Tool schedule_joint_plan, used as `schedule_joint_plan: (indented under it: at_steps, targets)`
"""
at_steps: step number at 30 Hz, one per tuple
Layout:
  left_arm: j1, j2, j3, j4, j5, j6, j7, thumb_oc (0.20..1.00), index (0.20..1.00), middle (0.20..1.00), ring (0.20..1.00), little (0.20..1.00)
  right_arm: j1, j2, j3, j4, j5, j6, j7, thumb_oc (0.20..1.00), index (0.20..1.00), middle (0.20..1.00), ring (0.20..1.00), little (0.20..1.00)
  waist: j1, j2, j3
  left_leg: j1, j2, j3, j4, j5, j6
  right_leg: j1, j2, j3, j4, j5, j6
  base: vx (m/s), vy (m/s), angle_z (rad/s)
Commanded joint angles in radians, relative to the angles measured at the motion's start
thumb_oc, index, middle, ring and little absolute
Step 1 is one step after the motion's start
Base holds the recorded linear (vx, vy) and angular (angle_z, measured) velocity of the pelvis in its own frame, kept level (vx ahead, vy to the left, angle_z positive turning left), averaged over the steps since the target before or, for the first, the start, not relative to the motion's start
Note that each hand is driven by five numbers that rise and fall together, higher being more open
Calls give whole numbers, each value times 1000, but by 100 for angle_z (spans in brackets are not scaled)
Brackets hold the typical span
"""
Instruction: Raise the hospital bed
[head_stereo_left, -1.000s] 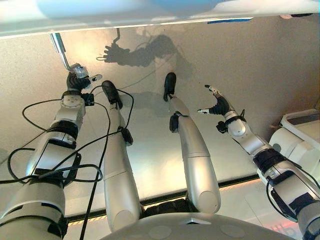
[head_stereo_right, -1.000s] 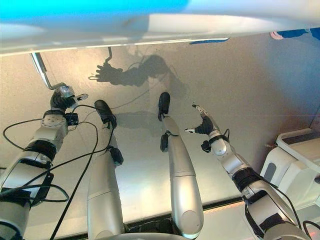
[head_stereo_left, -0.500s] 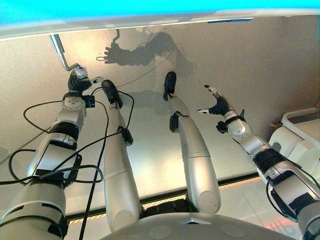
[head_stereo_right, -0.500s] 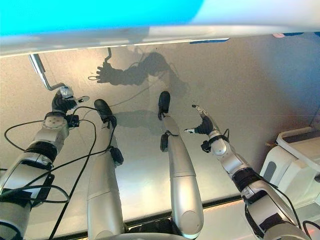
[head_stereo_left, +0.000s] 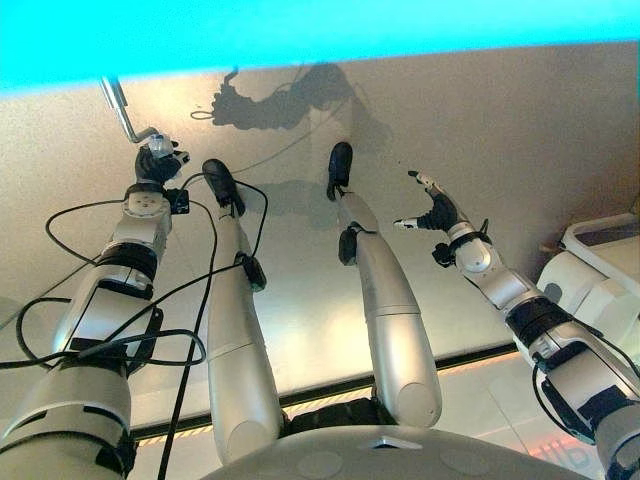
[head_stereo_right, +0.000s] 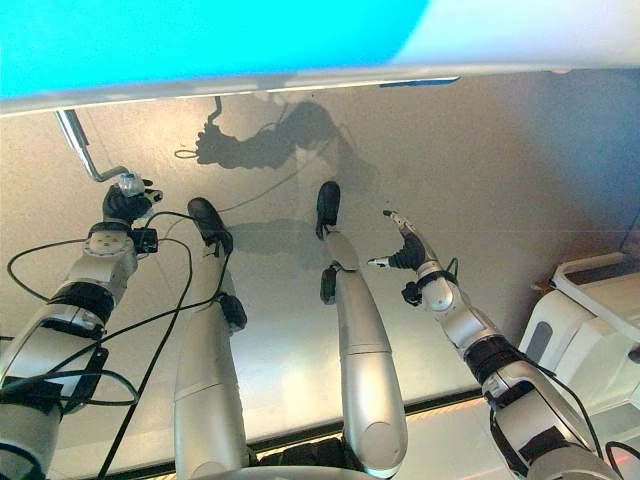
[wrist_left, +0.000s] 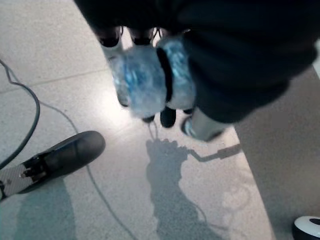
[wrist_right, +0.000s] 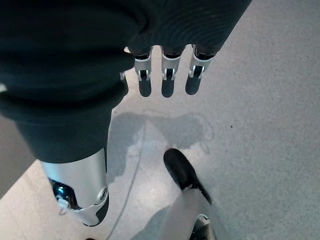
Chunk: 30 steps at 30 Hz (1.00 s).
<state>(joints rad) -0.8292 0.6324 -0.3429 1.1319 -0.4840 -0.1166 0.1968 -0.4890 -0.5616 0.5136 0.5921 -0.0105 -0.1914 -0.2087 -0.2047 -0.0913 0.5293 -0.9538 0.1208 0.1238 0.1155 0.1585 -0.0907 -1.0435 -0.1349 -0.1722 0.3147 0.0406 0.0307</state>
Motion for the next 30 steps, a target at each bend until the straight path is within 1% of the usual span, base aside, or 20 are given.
schedule_joint_plan:
  at_steps: [1,13,22,26,27,28,30]
  targets:
    - [13,28,5,0,47,-8,10,200,200,200,200,200,54,-9,20,-29,-22,-21,2,1000,1000,1000,1000,1000,17,-39,-9,-36,-27,-3,96,-70,19,26,27,19,-89,75,120,0,0,0]
    - [23,22,6,-1,54,-8,10,200,200,200,200,200,65,-9,15,-32,-24,-26,3,1000,1000,1000,1000,1000,19,-38,-9,-38,-28,-5,97,-70,19,22,26,19,-85,75,121,0,0,0]
    - [23,14,-6,-40,55,-19,17,200,200,200,200,200,73,-7,19,-31,-26,-25,5,1000,1000,1000,1000,1000,20,-34,-9,-40,-29,-6,96,-68,17,20,26,20,-84,76,121,0,0,0]
    - [19,11,-44,-134,65,-34,29,200,200,200,200,200,79,-13,25,-39,-26,-25,4,1000,1000,1000,1000,1000,21,-30,-9,-37,-30,-4,96,-66,16,19,25,22,-78,74,120,0,0,0]
    - [19,11,-44,-134,65,-34,29,200,200,200,200,200,79,-13,25,-39,-26,-25,4,1000,1000,1000,1000,1000,21,-30,-9,-37,-30,-4,96,-66,16,19,25,22,-78,74,120,0,0,0]
    - [19,9,-73,-199,66,-46,30,200,200,200,200,200,83,-17,26,-40,-27,-25,2,1000,1000,1000,1000,1000,22,-25,-9,-38,-31,-3,97,-64,15,17,25,22,-74,73,119,0,0,0]
    - [19,7,-107,-276,79,-58,34,200,200,200,200,200,88,-14,26,-37,-24,-23,2,1000,1000,1000,1000,1000,23,-17,-9,-37,-33,-2,98,-62,12,14,24,23,-68,71,118,0,0,0]
